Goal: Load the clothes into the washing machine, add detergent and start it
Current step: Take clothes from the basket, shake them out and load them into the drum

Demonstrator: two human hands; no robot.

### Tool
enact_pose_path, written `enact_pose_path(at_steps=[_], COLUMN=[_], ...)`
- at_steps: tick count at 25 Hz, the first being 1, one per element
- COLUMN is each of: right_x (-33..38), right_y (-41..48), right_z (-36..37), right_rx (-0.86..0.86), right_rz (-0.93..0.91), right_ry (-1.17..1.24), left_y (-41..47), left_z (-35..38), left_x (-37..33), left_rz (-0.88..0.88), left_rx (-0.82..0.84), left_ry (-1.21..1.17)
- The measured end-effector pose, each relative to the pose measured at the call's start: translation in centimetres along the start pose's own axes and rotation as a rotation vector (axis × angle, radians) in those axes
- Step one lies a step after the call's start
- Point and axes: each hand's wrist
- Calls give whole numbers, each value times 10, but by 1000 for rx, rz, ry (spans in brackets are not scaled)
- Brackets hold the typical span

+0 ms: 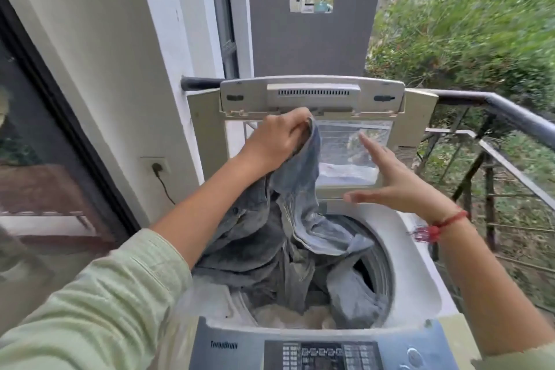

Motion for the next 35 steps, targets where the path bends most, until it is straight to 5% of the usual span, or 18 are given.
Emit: enact_pose_path(at_steps=[4,7,10,12,15,19,23,25,27,31,33,35], right_x=[23,14,13,19,19,1,-17,-24,-28,-70,-85,-95], right_y=[42,48,40,38,36,27,29,29,24,15,9,10], right_z=[78,84,64,61,75,89,57,31,18,10,8,15], right_rx=[-67,-147,-164,-162,-125,-199,-890,-1068,-872,70,496,566], right_rz=[-109,-19,-65,-96,-89,80,139,59,54,115,143,153], right_ry=[213,390,540,611,598,577,1018,1146,923,289,119,77], left_y=[-13,-50,-140,-200,-238,-194,-102,-76,-71,-125,-159,-176], left_z=[1,-17,-13,12,46,43,20,24,43,83,93,99], left_x=[-13,42,126,154,154,115,36,11,15,63,77,86], left_rz=[37,-321,-760,-917,-981,-889,-586,-430,-468,-738,-771,-734], left_rx=[246,367,684,846,599,125,-139,-154,90,776,883,890], left_ry=[8,-159,161,155,-19,260,-58,-134,-4,242,244,255])
Point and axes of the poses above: each hand's wrist, its own y-axis towards the middle knuckle, its own z-axis out of the palm, x = y × z, and after that the axes turned 2 degrees about y, right-handed
